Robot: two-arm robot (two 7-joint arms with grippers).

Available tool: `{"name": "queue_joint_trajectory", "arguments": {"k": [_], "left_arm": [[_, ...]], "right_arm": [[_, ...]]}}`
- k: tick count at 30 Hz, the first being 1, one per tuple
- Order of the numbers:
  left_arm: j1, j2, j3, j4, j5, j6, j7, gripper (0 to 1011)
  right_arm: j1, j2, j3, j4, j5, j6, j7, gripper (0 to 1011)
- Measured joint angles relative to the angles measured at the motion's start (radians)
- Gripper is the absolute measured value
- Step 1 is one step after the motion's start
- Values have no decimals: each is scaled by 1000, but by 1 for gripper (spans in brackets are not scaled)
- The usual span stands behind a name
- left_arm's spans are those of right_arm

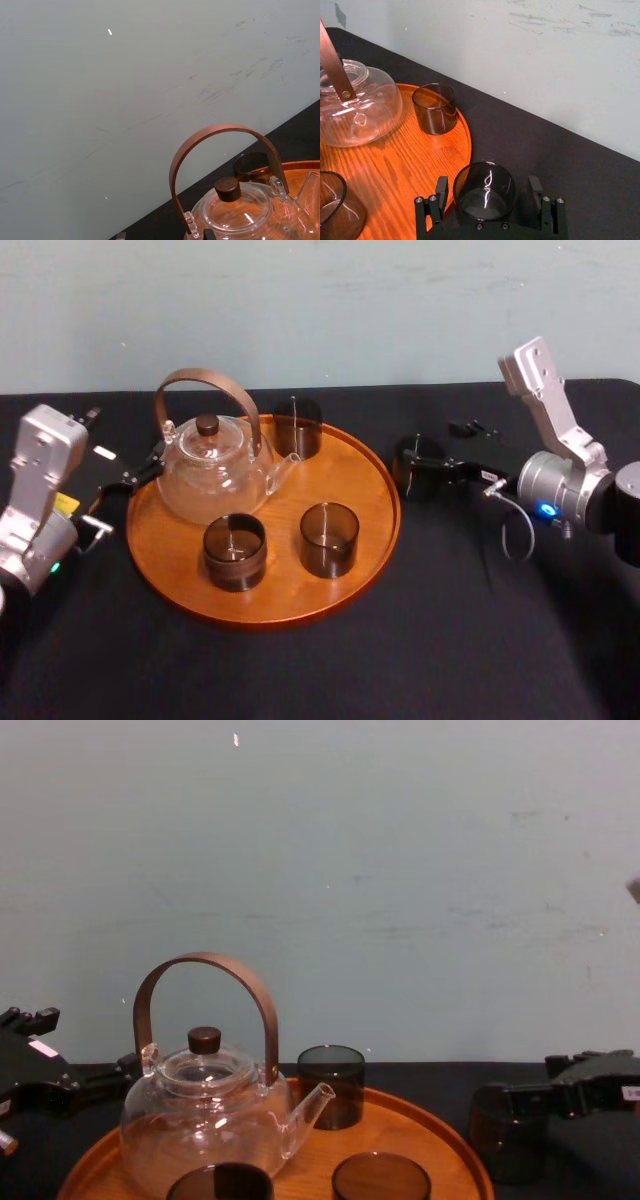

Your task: Pick up the glass from the table and place it on the tray.

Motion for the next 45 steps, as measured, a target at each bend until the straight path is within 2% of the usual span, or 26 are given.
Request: {"name": "queue_joint_trajectory", "arguments": {"k": [12, 45], "left_arm": [[0, 0, 0, 0, 0, 0, 0, 1001], [0, 0, 0, 0, 0, 0, 0, 1001]], "right_arm": [[31, -26, -10, 55, -18, -10, 7, 1002], [26, -41, -11, 80, -34, -1, 15, 1002]]}}
